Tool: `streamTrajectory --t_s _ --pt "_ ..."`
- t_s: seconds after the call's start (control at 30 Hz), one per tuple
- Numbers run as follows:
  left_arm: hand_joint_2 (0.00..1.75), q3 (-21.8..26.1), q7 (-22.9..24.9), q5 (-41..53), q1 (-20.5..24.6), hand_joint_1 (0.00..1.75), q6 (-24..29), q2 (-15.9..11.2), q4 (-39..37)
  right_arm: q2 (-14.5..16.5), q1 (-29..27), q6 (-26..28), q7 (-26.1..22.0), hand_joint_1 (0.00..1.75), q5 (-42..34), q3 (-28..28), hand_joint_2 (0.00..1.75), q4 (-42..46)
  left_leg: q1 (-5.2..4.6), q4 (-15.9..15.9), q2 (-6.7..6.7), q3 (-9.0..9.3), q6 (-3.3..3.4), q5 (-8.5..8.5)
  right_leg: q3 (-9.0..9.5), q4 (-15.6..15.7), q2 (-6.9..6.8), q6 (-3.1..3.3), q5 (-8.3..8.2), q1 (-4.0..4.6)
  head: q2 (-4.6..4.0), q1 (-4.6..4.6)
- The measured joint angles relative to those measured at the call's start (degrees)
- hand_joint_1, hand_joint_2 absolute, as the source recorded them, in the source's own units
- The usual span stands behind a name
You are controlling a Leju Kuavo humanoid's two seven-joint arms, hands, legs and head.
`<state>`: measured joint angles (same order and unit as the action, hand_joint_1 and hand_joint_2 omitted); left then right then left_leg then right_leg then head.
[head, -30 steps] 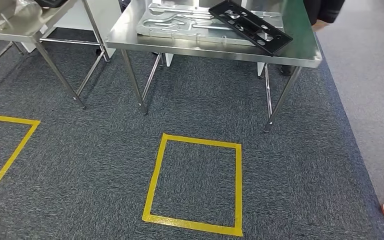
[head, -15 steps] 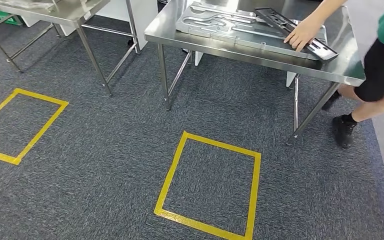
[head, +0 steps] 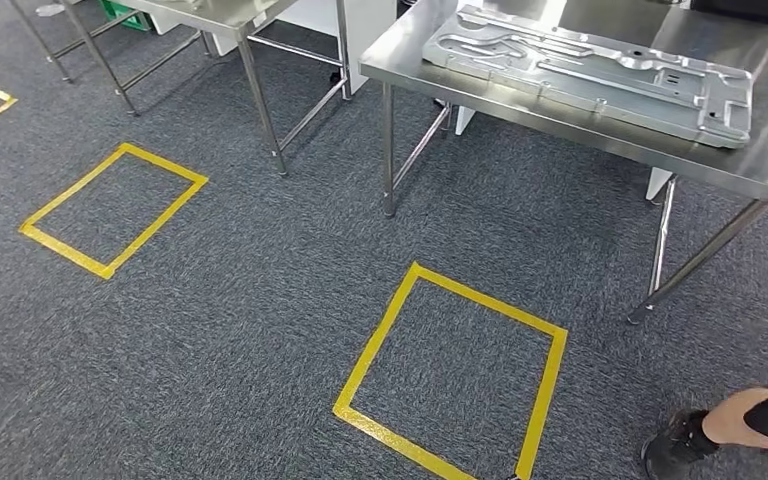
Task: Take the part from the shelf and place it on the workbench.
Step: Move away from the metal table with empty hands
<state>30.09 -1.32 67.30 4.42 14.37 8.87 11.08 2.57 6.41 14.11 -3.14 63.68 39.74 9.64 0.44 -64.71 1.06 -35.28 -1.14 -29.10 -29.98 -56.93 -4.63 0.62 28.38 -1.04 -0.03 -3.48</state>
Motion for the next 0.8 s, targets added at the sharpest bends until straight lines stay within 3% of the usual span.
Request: streamTrajectory --t_s 0.07,0.1,0.17,0.23,0.3,0.37,0.4,0.43,0.47,0.53,0.6,0.67,0.7,0.73,0.8 --pt "0.00 0.5 -0.6 -0.1 -0.3 0.00 0.4 -0.1 0.0 -0.1 -0.7 -0.8 2.1 0.00 -0.6 0.0 0.00 0.0 -0.36 6.4 1.57 3.45 0.72 1.93 0.21 -0.1 -1.30 -0.54 0.28 0.21 0.01 0.01" --pt "0.00 0.7 -0.8 -0.1 -0.4 0.00 0.6 -0.2 0.0 -0.1 -1.0 -1.1 2.8 0.00 -0.8 0.1 0.00 0.0 -0.57 7.5 1.89 3.94 1.04 2.08 0.30 -0.1 -1.82 -0.82 0.35 0.31 0.01 0.01" --pt "0.00 1.2 -1.0 -0.1 -0.7 0.00 0.8 -0.3 0.0 -0.1 -1.3 -1.3 3.3 0.00 -0.9 0.2 0.00 0.0 -0.61 7.7 0.92 3.77 1.53 2.37 0.50 0.0 -2.38 -1.42 0.34 0.33 0.00 0.00" --pt "0.00 1.4 -1.1 -0.1 -0.9 0.00 0.8 -0.4 0.0 0.1 -1.4 -1.4 3.6 0.00 -0.9 0.2 0.00 0.0 -0.34 8.3 0.06 3.89 2.15 2.85 0.11 -1.3 -0.21 -2.02 1.63 0.11 0.00 0.00" --pt "0.00 1.5 -1.1 -0.1 -0.8 0.00 0.8 -0.4 0.0 0.4 -1.7 -1.4 3.8 0.00 -0.9 0.2 0.00 0.0 -0.18 8.6 -0.83 3.86 2.70 3.32 -2.32 -6.9 3.11 -2.37 5.21 -0.15 0.01 0.01" --pt "0.00 1.6 -1.1 -0.1 -0.7 0.00 0.8 -0.4 0.0 0.7 -2.0 -1.4 3.9 0.00 -0.9 0.3 0.00 0.0 -0.26 8.6 -2.09 3.58 2.95 3.52 -5.86 -14.4 4.24 -2.51 8.38 -0.22 0.01 0.01" --pt "0.00 1.6 -1.1 -0.1 -0.8 0.00 0.8 -0.4 0.0 0.7 -2.2 -1.4 3.9 0.00 -0.9 0.3 0.00 0.0 -0.29 8.5 -2.89 3.52 2.97 3.56 -6.86 -16.4 4.37 -2.56 8.60 -0.25 0.01 0.01" --pt "0.00 1.7 -1.1 -0.1 -0.8 0.00 0.8 -0.5 0.0 0.8 -2.3 -1.4 3.9 0.00 -0.9 0.3 0.00 0.0 -0.29 8.4 -3.69 3.49 2.94 3.58 -6.70 -16.0 4.45 -2.57 7.52 -0.30 0.01 0.01" --pt "0.00 1.7 -1.1 -0.1 -0.9 0.00 0.8 -0.5 0.0 0.8 -2.3 -1.4 3.9 0.00 -0.9 0.3 0.00 0.0 -0.29 8.2 -4.49 3.49 2.87 3.56 -5.53 -13.3 4.70 -2.52 5.55 -0.37 0.01 0.01" --pt "0.00 1.7 -1.1 -0.1 -0.9 0.00 0.8 -0.5 0.0 0.9 -2.4 -1.4 3.9 0.00 -0.9 0.3 0.00 0.0 -0.35 7.7 -5.95 3.34 2.51 3.44 -1.96 -5.3 7.03 -2.18 1.69 -0.55 0.01 0.01" --pt "0.00 1.7 -1.1 -0.1 -0.8 0.00 0.8 -0.5 0.0 0.9 -2.4 -1.4 3.9 0.00 -0.9 0.3 0.00 0.0 -0.36 7.4 -7.15 2.91 1.86 3.45 -0.17 -0.9 9.06 -1.76 0.42 -0.56 0.01 0.01" --pt "0.00 1.7 -1.1 -0.1 -0.8 0.00 0.8 -0.5 0.0 0.9 -2.2 -1.4 3.9 0.00 -0.9 0.3 0.00 0.0 -0.16 7.5 -8.35 2.49 1.01 3.71 -0.09 -0.5 8.46 -1.19 0.42 -0.38 0.00 0.01" --pt "0.00 1.7 -1.1 -0.1 -0.9 0.00 0.8 -0.5 0.0 0.9 -2.1 -1.4 3.9 0.00 -0.9 0.3 0.00 0.0 -0.09 7.3 -8.38 2.29 0.70 3.64 0.03 -0.3 7.73 -0.80 0.24 -0.38 0.01 0.01" --pt "0.00 1.7 -1.1 -0.1 -1.0 0.00 0.8 -0.5 0.0 0.9 -2.1 -1.4 3.9 0.00 -0.9 0.3 0.00 0.0 -0.09 6.4 -7.59 1.78 0.43 3.02 0.15 0.0 6.91 -0.33 0.06 -0.44 0.01 -0.01" --pt "0.00 1.7 -1.1 -0.1 -1.0 0.00 0.8 -0.5 0.0 0.8 -2.3 -1.4 3.9 0.00 -0.9 0.3 0.00 0.0 -0.12 1.4 -4.43 -0.60 0.11 -0.06 0.28 0.5 5.16 0.34 -0.18 -0.48 0.01 -0.02"
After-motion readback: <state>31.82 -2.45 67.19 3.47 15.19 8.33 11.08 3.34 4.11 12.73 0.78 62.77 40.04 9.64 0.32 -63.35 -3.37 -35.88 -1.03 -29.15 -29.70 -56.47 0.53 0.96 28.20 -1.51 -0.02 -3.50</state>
